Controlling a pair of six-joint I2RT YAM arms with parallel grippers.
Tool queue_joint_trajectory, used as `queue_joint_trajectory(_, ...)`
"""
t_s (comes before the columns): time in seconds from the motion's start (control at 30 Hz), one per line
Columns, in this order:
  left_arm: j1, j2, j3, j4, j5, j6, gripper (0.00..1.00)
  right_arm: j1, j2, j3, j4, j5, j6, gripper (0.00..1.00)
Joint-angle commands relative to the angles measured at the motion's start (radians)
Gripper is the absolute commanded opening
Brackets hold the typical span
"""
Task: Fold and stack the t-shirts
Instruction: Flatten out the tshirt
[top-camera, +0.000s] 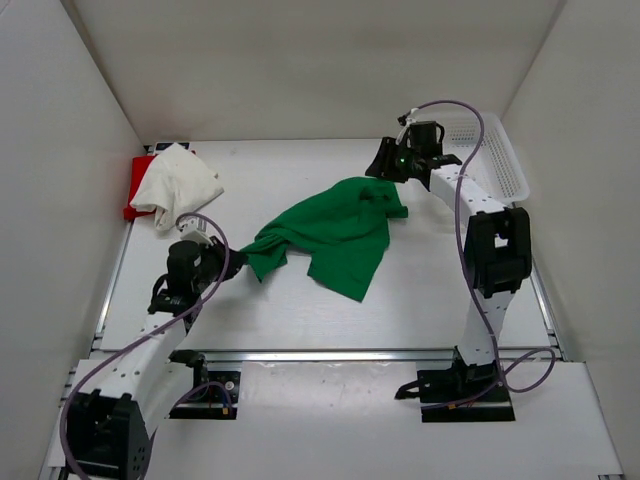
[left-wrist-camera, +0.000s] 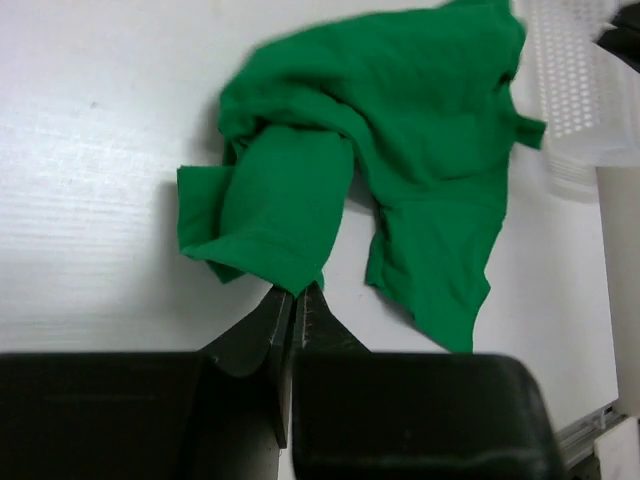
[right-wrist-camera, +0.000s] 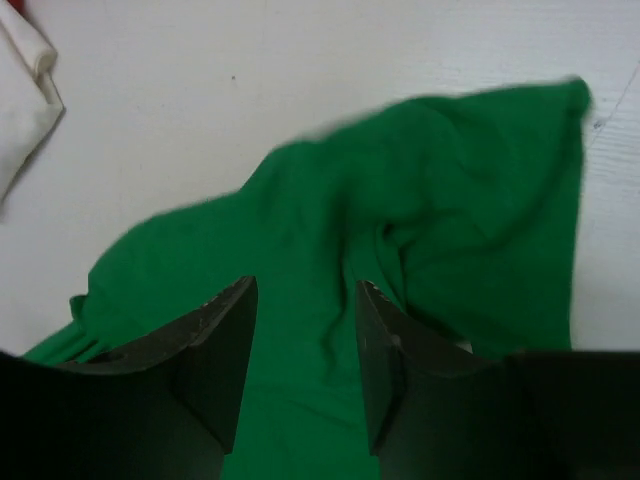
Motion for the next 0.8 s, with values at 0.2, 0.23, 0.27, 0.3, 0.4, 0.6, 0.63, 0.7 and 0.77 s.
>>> queue_joint_trajectory(0.2,0.144,0.211,-0.041,0.274,-0.044,-0.178,0.08,0.110,-0.435,-0.488,0.248,0.078,0.029,0.34)
queue_joint_trajectory(0.23,0.173,0.234,-0.044,0.300,-0.026,-0.201,0.08,0.130,-0.482,-0.601,0.303,0.064,0.055,0.26)
queue_joint_trajectory(0.27,0.192,0.252,-0.047,0.321,-0.014,-0.204,0.08,0.145,-0.518,-0.685,0.314,0.052,0.070,0.21)
queue_joint_trajectory(0.3,0.193,0.260,-0.053,0.340,0.009,-0.213,0.09,0.159,-0.517,-0.715,0.313,0.047,0.063,0.20)
queue_joint_trajectory(0.4,0.210,0.306,-0.059,0.344,0.009,-0.218,0.09,0.251,-0.593,-0.890,0.283,0.122,0.029,0.19)
queue_joint_trajectory(0.6,0.232,0.329,-0.076,0.311,0.005,-0.215,0.47,0.398,-0.644,-1.001,0.199,0.303,0.012,0.39)
queue_joint_trajectory(0.63,0.238,0.309,-0.082,0.302,0.002,-0.212,0.57,0.410,-0.653,-1.013,0.201,0.309,0.004,0.41)
queue_joint_trajectory(0.7,0.239,0.243,-0.081,0.253,-0.021,-0.186,0.99,0.426,-0.672,-1.046,0.226,0.318,0.010,0.44)
queue_joint_trajectory(0.77,0.214,0.202,-0.046,0.190,-0.050,-0.131,0.98,0.427,-0.690,-1.091,0.277,0.291,0.036,0.45)
